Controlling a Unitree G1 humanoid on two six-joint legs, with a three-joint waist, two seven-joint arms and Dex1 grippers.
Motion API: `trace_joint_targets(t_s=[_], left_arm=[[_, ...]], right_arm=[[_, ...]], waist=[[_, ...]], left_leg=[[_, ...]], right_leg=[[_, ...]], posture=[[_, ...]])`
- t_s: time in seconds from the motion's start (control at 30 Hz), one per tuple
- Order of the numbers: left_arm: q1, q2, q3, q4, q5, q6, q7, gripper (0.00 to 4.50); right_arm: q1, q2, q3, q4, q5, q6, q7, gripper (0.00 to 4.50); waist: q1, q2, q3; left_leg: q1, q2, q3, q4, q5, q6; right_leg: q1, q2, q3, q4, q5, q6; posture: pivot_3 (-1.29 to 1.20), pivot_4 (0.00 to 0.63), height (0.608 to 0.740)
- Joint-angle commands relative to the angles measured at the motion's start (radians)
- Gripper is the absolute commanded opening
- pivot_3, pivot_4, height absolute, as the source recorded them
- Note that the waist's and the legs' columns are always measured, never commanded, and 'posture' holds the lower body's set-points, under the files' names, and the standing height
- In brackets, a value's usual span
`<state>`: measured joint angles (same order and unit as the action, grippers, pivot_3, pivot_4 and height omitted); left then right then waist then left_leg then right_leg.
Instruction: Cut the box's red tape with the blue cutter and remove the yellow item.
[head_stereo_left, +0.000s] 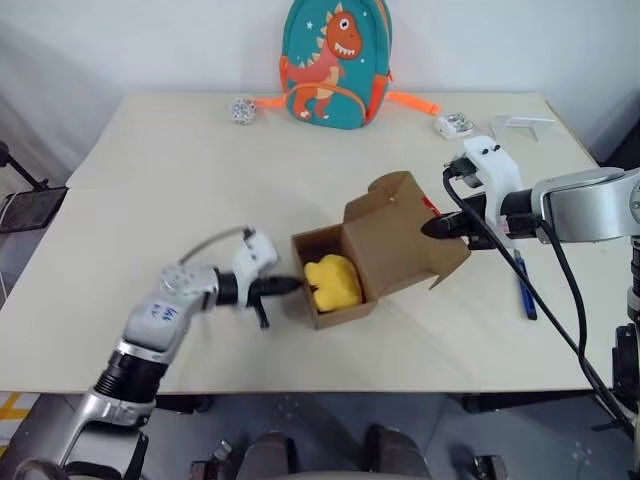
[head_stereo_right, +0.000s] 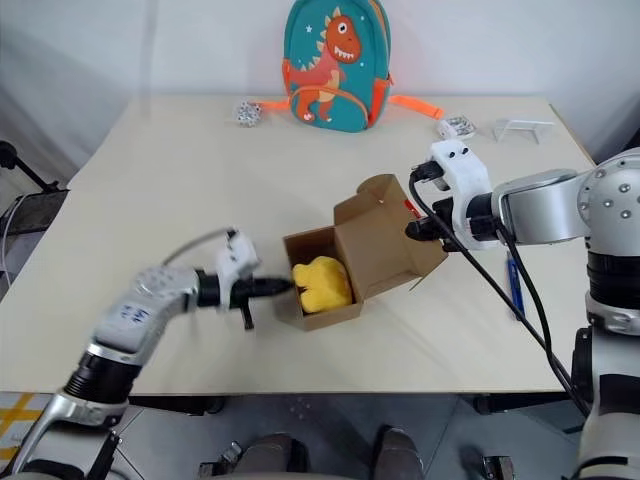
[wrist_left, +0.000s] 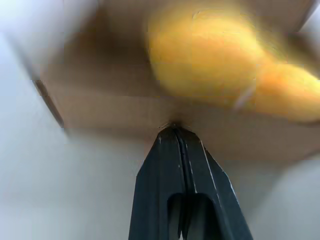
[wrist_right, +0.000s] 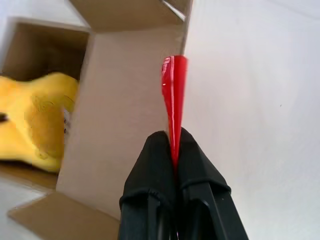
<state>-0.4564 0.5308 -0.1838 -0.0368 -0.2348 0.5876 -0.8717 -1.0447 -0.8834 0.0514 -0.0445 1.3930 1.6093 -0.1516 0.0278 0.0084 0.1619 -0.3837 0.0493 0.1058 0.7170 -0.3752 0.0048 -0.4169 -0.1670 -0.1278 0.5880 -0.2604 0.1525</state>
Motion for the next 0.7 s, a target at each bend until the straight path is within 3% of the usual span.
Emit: trace_joint_targets(t_s=[0.03,0.4,0.7], left_arm=[[-0.010,-0.006,-0.040,-0.011,0.017,0.006,-0.005,0.00],[-0.034,-0.031,-0.012,0.019,0.036,-0.060,0.021,0.00],[-0.060,-0.041,0.045,-0.032,-0.022,-0.030,0.016,0.00]], right_arm=[[-0.020,0.007,0.034,-0.071,0.022,0.005,-0.011,0.01],[0.017,0.038,0.042,-0.118,-0.004,0.005,-0.063,0.01],[0.089,0.027,0.023,-0.126,-0.130,0.005,-0.018,0.01]], waist=[[-0.001,0.001,0.000],[-0.003,0.001,0.000],[-0.007,0.001,0.000]], left_leg=[[-0.001,0.000,0.000,0.000,0.000,0.000],[-0.004,0.000,0.003,-0.001,0.001,-0.002],[-0.006,0.000,0.005,-0.002,0.001,-0.002]], right_leg=[[-0.001,0.000,-0.001,0.001,0.000,0.000],[-0.005,0.000,-0.002,0.000,0.000,0.000],[-0.010,0.000,-0.001,0.001,0.000,0.000]], posture=[[0.00,0.150,0.740],[0.00,0.150,0.740],[0.00,0.150,0.740]])
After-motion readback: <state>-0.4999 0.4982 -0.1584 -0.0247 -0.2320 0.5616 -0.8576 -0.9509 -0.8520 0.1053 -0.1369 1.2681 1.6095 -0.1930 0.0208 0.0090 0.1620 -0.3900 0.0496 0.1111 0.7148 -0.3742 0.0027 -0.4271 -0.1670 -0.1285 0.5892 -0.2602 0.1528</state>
